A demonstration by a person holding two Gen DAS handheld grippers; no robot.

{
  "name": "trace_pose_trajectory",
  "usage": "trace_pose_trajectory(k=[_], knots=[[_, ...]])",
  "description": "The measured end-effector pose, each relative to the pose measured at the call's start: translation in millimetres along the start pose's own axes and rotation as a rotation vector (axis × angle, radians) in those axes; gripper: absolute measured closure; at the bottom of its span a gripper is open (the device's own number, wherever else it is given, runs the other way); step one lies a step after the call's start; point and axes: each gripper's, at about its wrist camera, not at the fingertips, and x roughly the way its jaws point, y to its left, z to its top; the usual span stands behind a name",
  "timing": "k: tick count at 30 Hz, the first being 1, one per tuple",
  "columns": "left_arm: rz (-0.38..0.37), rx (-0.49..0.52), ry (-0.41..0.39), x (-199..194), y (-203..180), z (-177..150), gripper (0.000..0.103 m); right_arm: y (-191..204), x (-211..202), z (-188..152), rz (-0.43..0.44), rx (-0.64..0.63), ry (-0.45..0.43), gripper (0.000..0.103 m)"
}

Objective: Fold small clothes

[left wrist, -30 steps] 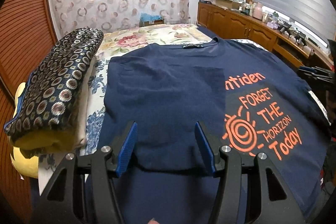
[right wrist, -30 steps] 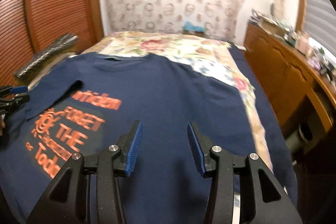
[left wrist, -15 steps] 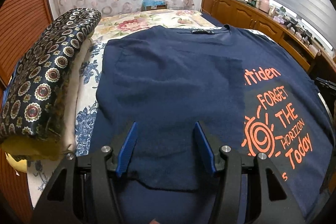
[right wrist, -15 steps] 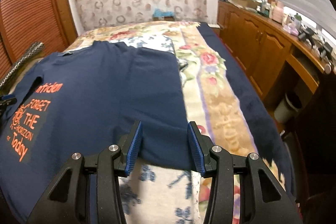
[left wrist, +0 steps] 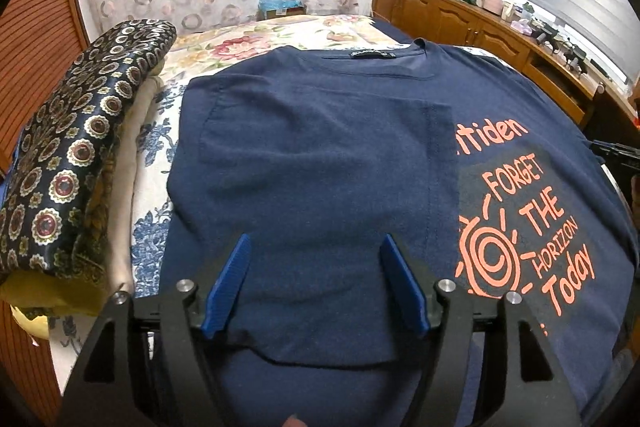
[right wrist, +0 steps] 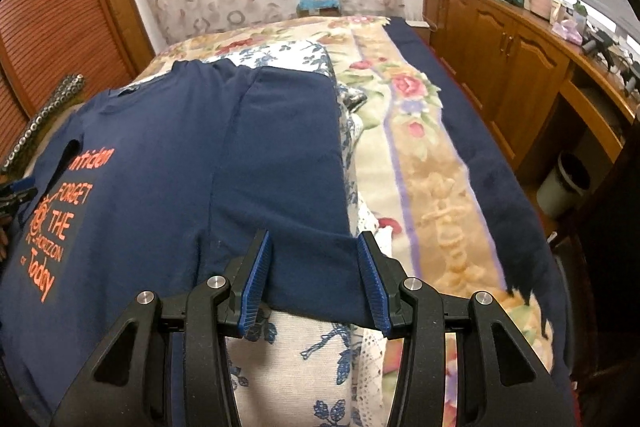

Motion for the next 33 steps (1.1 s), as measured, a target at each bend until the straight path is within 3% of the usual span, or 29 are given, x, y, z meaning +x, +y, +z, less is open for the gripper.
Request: trace_pose_trajectory(k=[2,9,13,21,24,27,33], knots=[[-0.003,0.026,0.01,4,-5,1,0.021,-2,0,-1,0.008,0.005,0.001,0.058],[0.007,0.025,0.014,4,-7,3,0.017,-5,-3,-7,0.037,-0.001,0.004,0.06],[0.008,0.025,0.014,4,-8,3,0.017,-4,-4,-8,0.058,-0.008,0.0,0.07],[0.01,0.026,0.014,5,-9,3,0.016,14,-9,-9,-0.096,-0.14,-0.024,0.098],[0.011,0.026,0.014,5,-10,3,0.016,17,-11,-7,-0.111,-0.155,-0.049,0.102],[0.013,0.026,0.014,6,-10,3,0.016,24,-20,1,-0.09,-0.158,-0.107,0.102],[0.013,0.025,0.014,6,-10,4,0.016,74,-39,18,0.052,-0.231,-0.194,0.102]])
